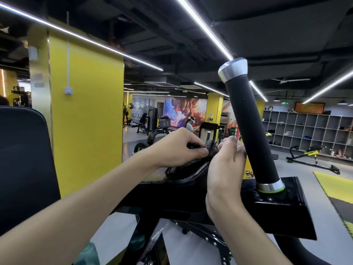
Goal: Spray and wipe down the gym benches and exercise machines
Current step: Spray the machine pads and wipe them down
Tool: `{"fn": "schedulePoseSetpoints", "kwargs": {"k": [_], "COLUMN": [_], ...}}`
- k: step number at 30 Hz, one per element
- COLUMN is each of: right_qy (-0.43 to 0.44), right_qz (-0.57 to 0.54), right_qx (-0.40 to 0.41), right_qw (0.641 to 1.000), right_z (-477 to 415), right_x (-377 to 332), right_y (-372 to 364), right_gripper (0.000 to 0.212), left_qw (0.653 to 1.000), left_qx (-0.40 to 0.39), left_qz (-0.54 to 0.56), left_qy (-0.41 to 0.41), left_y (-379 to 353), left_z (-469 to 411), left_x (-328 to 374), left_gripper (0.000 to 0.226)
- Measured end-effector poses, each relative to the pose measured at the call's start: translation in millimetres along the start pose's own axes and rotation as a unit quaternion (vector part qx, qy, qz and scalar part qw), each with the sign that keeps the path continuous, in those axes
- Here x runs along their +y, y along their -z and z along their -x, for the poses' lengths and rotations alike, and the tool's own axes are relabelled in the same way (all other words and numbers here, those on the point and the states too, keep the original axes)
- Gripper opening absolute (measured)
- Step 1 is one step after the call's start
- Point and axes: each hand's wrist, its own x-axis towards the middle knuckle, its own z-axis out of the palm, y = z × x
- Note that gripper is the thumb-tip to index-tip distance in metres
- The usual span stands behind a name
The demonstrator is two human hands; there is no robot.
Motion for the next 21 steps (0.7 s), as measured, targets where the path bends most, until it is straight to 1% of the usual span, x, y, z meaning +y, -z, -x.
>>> {"fn": "schedulePoseSetpoints", "kwargs": {"k": [2, 3, 6, 8, 10, 11, 13, 14, 17, 19, 21], "right_qy": [0.005, 0.005, -0.006, -0.016, -0.022, -0.018, -0.009, -0.003, -0.009, -0.014, -0.009], "right_qz": [0.012, 0.013, 0.010, 0.010, 0.010, 0.008, -0.003, -0.005, 0.015, 0.007, 0.015], "right_qx": [0.005, 0.003, -0.006, -0.014, -0.019, -0.022, -0.024, -0.023, -0.016, -0.018, -0.015], "right_qw": [1.000, 1.000, 1.000, 1.000, 1.000, 1.000, 1.000, 1.000, 1.000, 1.000, 1.000], "right_z": [3, 3, 2, 1, 2, 2, 3, 4, 3, 1, 1], "right_x": [-3, -3, -2, -1, -3, -4, -5, -5, -3, -3, -4], "right_y": [-1, -1, 2, 3, 3, 3, 2, 1, 0, -1, -2], "right_gripper": [0.058, 0.061, 0.052, 0.049, 0.050, 0.047, 0.028, 0.025, 0.036, 0.037, 0.037], "left_qw": [0.998, 0.998, 1.000, 0.999, 1.000, 1.000, 0.997, 0.997, 0.998, 0.998, 0.997], "left_qx": [0.015, 0.014, -0.013, -0.025, -0.002, 0.017, 0.036, 0.039, 0.045, 0.060, 0.073], "left_qz": [-0.049, -0.052, -0.001, 0.023, 0.003, -0.022, -0.062, -0.065, -0.027, -0.007, -0.030], "left_qy": [0.020, 0.030, 0.011, -0.009, -0.011, -0.007, -0.002, -0.003, -0.024, -0.026, -0.024], "left_y": [-3, -2, 8, 14, 15, 13, 9, 9, 13, 12, 7], "left_z": [-2, 1, 20, 37, 45, 45, 47, 50, 68, 78, 74], "left_x": [-4, -3, 11, 18, 19, 19, 20, 23, 32, 34, 39], "left_gripper": [0.021, 0.021, 0.019, 0.022, 0.021, 0.021, 0.021, 0.021, 0.012, 0.013, 0.014]}}
